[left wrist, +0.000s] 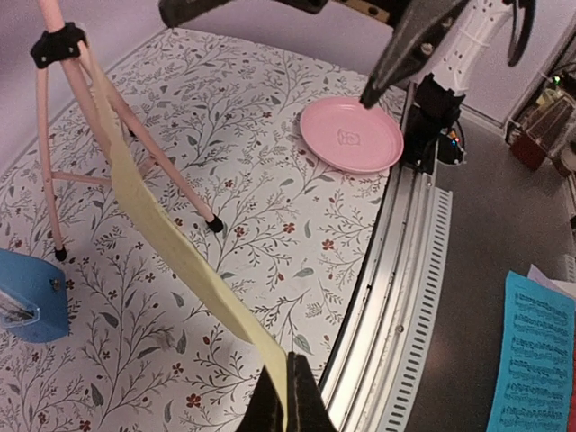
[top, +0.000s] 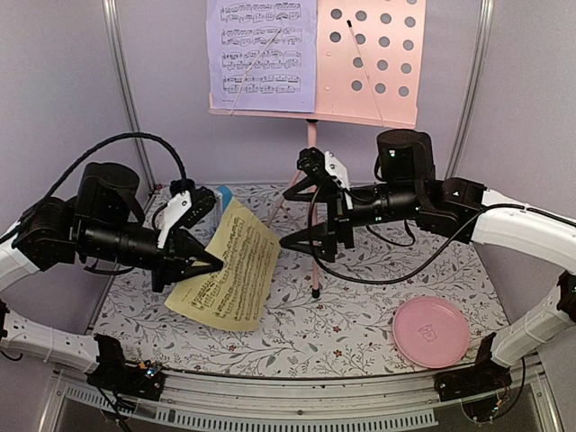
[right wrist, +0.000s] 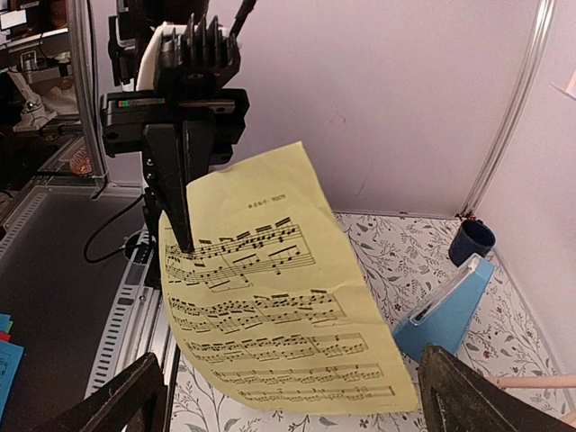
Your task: Set up the instrument practice props
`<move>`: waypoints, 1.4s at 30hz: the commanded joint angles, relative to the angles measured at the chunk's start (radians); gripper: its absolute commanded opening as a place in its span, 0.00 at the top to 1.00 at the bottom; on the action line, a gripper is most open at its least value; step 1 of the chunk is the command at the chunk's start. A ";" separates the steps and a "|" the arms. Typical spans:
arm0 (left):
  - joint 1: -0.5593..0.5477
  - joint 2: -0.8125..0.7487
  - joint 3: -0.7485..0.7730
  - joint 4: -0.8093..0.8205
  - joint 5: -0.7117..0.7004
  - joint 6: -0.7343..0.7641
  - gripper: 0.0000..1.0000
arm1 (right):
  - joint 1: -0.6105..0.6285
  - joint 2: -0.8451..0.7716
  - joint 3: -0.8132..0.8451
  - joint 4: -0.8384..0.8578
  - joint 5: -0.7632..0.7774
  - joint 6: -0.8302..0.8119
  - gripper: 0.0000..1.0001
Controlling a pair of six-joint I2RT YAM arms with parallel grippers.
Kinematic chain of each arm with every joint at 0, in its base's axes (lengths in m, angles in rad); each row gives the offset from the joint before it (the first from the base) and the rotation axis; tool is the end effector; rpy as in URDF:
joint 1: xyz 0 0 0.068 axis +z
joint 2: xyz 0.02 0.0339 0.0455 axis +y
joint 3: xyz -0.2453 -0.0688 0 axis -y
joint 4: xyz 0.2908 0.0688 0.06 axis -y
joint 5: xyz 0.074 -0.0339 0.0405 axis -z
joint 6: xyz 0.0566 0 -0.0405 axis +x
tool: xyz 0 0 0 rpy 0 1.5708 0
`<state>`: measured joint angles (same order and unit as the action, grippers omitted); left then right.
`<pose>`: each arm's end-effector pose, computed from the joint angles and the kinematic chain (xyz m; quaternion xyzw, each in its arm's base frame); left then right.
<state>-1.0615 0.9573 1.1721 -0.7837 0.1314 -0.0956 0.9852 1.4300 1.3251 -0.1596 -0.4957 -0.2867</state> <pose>0.1202 -0.2304 0.3646 0.4344 0.7605 -0.3103 0.3697 0.1989 0.3487 0.3532 -0.5772 0.5309 0.3847 0.4869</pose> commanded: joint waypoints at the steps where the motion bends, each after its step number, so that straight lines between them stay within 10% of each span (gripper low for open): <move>1: -0.048 0.017 0.029 -0.069 0.079 0.091 1.00 | -0.008 -0.035 0.006 -0.078 -0.003 -0.044 0.01; 16: -0.086 0.025 0.046 -0.046 0.099 0.193 1.00 | 0.007 -0.013 0.019 -0.219 -0.098 -0.035 0.08; 34: -0.087 0.009 0.061 0.048 -0.029 0.197 1.00 | 0.093 0.034 0.070 -0.339 0.061 -0.005 0.94; 42: -0.086 -0.129 -0.043 0.254 -0.238 0.115 0.57 | 0.089 -0.053 0.057 -0.251 0.198 0.074 1.00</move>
<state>-1.1362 0.9184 1.1786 -0.6884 0.0380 0.0704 1.0733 1.4464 1.3655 -0.4694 -0.3725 -0.2687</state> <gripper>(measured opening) 0.329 0.007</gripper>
